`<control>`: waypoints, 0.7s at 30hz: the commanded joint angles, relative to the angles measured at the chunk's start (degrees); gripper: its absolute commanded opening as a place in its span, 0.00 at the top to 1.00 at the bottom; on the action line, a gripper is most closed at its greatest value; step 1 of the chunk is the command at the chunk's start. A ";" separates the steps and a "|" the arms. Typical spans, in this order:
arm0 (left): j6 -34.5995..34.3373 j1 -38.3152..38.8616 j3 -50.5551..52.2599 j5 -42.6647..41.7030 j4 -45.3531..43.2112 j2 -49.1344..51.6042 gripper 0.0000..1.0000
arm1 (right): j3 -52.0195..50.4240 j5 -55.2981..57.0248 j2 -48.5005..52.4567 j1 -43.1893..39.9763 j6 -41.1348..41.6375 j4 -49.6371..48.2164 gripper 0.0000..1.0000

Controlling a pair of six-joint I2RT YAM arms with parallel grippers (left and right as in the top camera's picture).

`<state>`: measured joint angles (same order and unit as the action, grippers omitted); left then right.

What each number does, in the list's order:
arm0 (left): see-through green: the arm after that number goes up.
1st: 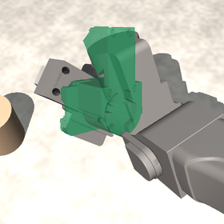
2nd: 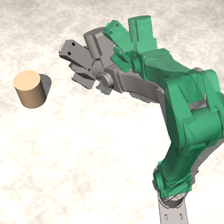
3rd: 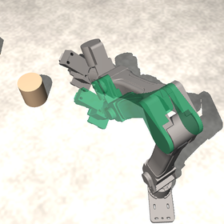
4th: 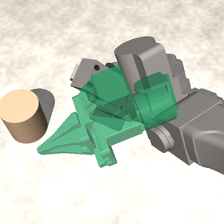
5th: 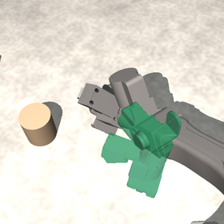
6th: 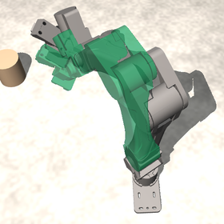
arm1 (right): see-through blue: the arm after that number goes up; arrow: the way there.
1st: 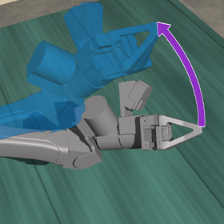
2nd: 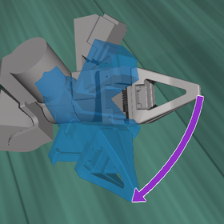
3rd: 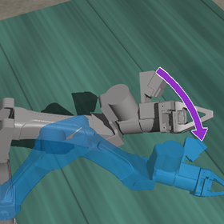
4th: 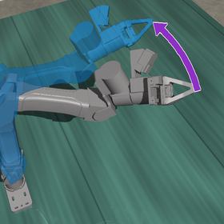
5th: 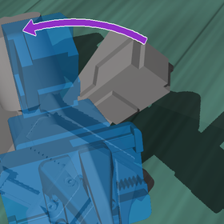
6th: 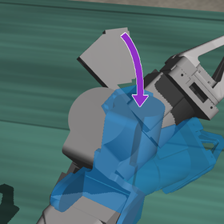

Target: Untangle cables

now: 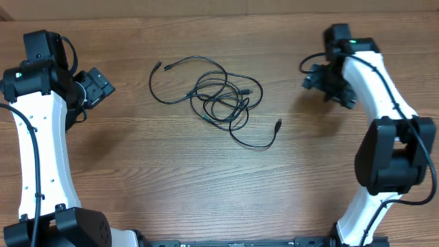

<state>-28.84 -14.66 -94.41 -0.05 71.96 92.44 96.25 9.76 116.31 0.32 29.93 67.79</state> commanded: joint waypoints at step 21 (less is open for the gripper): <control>8.15 41.22 -0.13 -7.19 -27.12 33.92 0.87 | -2.14 -3.41 -0.31 -9.11 0.24 -9.88 0.00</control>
<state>-20.99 26.30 -94.30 -9.74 42.83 124.03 94.30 6.20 116.31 -8.86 30.00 58.13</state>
